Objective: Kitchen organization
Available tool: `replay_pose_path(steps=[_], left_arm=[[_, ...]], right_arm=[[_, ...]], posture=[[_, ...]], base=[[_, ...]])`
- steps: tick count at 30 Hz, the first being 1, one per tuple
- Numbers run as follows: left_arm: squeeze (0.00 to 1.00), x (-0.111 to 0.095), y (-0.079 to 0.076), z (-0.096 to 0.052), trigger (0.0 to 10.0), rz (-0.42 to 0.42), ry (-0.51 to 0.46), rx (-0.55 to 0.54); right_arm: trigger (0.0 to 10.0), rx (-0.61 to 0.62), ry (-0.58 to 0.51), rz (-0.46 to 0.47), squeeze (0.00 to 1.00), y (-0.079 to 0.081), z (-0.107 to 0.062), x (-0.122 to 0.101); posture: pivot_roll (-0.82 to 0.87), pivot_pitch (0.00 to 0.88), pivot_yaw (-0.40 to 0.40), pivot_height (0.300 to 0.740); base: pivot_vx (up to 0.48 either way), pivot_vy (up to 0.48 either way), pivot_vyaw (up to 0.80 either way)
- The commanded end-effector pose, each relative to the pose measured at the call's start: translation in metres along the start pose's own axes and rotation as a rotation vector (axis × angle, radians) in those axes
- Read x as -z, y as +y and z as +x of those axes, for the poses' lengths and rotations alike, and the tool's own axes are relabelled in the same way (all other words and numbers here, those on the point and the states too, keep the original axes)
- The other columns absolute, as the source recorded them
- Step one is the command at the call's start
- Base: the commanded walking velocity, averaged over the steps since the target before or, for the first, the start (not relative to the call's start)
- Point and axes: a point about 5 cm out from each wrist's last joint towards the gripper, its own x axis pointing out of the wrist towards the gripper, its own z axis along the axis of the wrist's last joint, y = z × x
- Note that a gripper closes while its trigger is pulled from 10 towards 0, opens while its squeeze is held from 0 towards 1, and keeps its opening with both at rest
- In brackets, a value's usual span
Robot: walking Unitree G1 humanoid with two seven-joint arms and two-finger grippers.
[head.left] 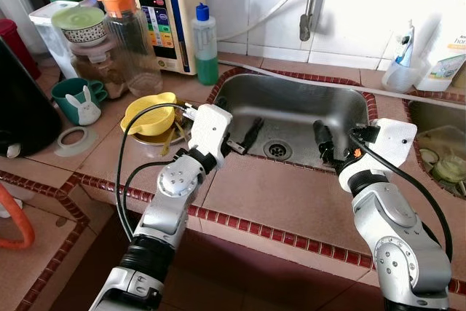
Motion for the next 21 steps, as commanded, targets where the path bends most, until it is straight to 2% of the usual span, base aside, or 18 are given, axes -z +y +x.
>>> replay_pose_path(steps=[1,4,8,9,11,13,19,21], left_arm=[[0.0,-0.001,0.001,0.003,10.0,0.007,0.0,-0.002],[0.0,-0.002,0.001,0.003,10.0,0.004,-0.005,-0.021],[0.0,0.0,0.011,-0.003,10.0,0.041,-0.009,-0.106],[0.0,-0.001,0.021,-0.006,10.0,0.094,-0.01,-0.194],[0.0,-0.002,0.032,-0.009,10.0,0.134,-0.005,-0.288],[0.0,0.0,0.039,-0.012,10.0,0.164,0.018,-0.337],[0.0,0.013,0.048,-0.02,10.0,0.163,0.094,-0.396],[0.0,0.016,0.048,-0.021,10.0,0.166,0.111,-0.396]], right_arm=[[10.0,0.001,-0.017,0.001,0.0,0.003,0.003,-0.003],[10.0,-0.001,-0.026,-0.001,0.0,0.006,0.005,-0.004],[10.0,-0.009,-0.041,0.024,0.0,0.011,0.007,-0.007],[10.0,-0.021,-0.05,0.037,0.0,0.012,0.006,-0.009],[10.0,-0.046,-0.055,0.057,0.0,0.014,0.006,-0.012],[10.0,-0.085,-0.054,0.086,0.0,0.017,0.006,-0.015],[10.0,-0.21,-0.025,0.183,0.0,0.031,0.004,-0.018],[10.0,-0.231,-0.017,0.181,0.0,0.034,0.003,-0.017]], posture=[[0.1,0.0,0.073,0.74],[0.1,0.0,0.056,0.74],[0.1,0.0,0.022,0.74],[0.1,0.0,0.017,0.74],[0.1,0.0,0.016,0.74],[0.1,0.0,0.013,0.74],[0.1,0.0,0.012,0.74],[0.1,0.0,0.013,0.74]], base=[[0.0,0.0,0.0],[0.0,0.0,0.0],[0.0,0.0,0.0],[0.0,0.0,0.0],[0.0,0.0,0.0],[0.0,0.0,0.0],[0.0,0.0,0.0],[0.0,0.0,0.0]])
